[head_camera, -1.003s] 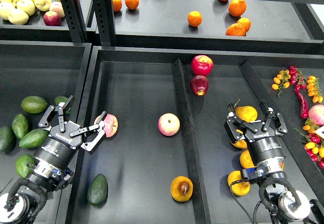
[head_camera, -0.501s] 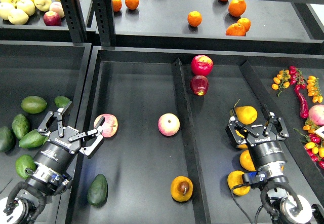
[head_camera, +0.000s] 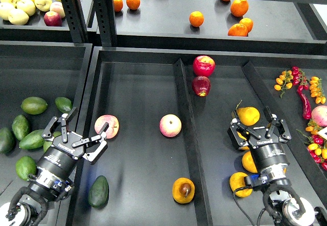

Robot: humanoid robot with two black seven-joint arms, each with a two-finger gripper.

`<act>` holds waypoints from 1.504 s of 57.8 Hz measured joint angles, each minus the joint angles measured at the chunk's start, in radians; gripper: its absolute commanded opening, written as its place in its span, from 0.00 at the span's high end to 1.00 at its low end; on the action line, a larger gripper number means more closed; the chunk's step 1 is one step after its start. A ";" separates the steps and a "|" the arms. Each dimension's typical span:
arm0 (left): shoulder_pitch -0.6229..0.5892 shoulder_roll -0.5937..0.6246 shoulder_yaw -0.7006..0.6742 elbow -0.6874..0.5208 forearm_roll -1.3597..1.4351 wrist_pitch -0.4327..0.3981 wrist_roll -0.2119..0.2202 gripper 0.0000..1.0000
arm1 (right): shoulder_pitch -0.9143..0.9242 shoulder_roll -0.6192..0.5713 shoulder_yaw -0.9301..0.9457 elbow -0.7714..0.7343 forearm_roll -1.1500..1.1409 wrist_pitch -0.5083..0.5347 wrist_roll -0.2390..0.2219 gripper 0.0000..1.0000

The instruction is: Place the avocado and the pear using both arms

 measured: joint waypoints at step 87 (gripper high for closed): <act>-0.584 0.526 0.410 -0.042 0.372 0.000 0.182 0.00 | 0.010 0.000 0.008 -0.002 -0.002 -0.026 0.008 0.01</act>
